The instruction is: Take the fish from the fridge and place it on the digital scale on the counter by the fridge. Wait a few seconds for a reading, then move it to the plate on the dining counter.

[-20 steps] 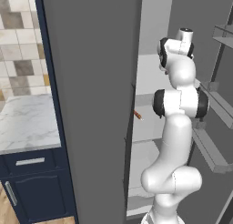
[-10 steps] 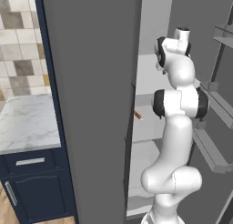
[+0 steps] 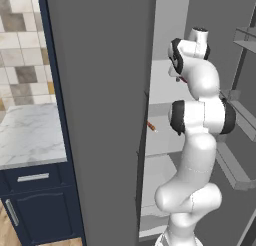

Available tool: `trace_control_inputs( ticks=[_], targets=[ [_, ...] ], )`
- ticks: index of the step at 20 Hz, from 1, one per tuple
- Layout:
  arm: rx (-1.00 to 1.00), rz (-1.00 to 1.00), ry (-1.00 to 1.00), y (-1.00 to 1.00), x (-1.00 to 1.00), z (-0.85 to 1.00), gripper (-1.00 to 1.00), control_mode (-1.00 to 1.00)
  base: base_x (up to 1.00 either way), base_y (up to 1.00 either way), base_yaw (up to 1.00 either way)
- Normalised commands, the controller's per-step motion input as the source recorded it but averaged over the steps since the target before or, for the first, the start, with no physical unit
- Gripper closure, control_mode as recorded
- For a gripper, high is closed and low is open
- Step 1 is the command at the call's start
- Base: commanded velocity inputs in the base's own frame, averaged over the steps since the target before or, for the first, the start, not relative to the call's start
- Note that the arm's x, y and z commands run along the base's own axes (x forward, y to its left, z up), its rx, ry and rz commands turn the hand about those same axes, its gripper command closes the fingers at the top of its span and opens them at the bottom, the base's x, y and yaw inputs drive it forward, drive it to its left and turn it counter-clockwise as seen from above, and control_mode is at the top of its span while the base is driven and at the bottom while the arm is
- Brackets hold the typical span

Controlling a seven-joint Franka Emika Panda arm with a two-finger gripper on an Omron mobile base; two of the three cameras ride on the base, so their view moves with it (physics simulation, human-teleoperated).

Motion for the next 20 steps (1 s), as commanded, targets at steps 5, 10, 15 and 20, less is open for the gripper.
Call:
trace_control_inputs(
  ticks=[5, 10, 15, 20],
  targets=[
    [0.0, 0.01, -0.15, 0.42, -0.78, 0.0, 1.0, -1.0, 0.0, 0.0, 0.0],
    [0.0, 0.02, -0.11, 0.32, -0.83, 0.09, 1.0, -1.0, 0.0, 0.0, 0.0],
    [-0.01, 0.02, -0.06, 0.17, -0.99, 0.34, 1.0, -1.0, 0.0, 0.0, 0.0],
    [-0.05, 0.02, 0.0, 0.27, -1.0, 0.34, 1.0, -1.0, 0.0, 0.0, 0.0]
  ],
)
